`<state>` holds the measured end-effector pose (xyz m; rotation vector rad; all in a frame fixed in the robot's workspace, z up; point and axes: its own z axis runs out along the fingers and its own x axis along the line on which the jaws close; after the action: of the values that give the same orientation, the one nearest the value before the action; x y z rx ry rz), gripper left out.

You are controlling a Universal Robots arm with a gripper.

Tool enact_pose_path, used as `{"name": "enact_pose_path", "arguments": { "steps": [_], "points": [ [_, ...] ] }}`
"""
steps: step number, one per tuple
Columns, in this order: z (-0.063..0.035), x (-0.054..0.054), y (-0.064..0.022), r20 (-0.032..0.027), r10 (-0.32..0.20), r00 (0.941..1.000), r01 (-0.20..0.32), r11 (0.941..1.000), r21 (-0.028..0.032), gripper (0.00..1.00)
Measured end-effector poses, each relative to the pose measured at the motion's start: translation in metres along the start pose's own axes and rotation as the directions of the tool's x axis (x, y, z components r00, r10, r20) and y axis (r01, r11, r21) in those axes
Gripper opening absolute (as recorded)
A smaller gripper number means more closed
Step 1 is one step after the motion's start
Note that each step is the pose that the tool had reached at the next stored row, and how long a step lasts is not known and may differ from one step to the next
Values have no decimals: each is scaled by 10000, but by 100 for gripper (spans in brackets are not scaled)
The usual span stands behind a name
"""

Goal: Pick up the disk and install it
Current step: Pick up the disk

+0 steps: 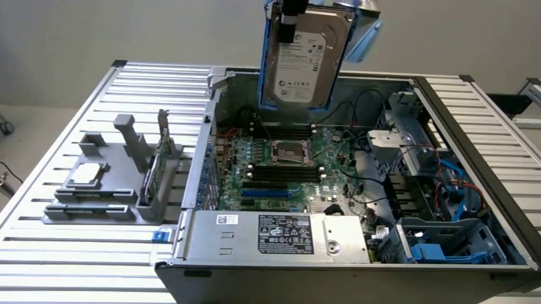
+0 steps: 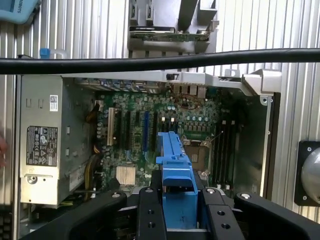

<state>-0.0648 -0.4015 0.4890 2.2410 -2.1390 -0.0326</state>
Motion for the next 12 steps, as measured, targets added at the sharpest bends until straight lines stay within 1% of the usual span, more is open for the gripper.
{"name": "enact_pose_path", "arguments": {
  "steps": [12],
  "points": [
    [-9, 343, -300, -1, 1, 10000, -1, 10000, 3, 33]
  ]
}}
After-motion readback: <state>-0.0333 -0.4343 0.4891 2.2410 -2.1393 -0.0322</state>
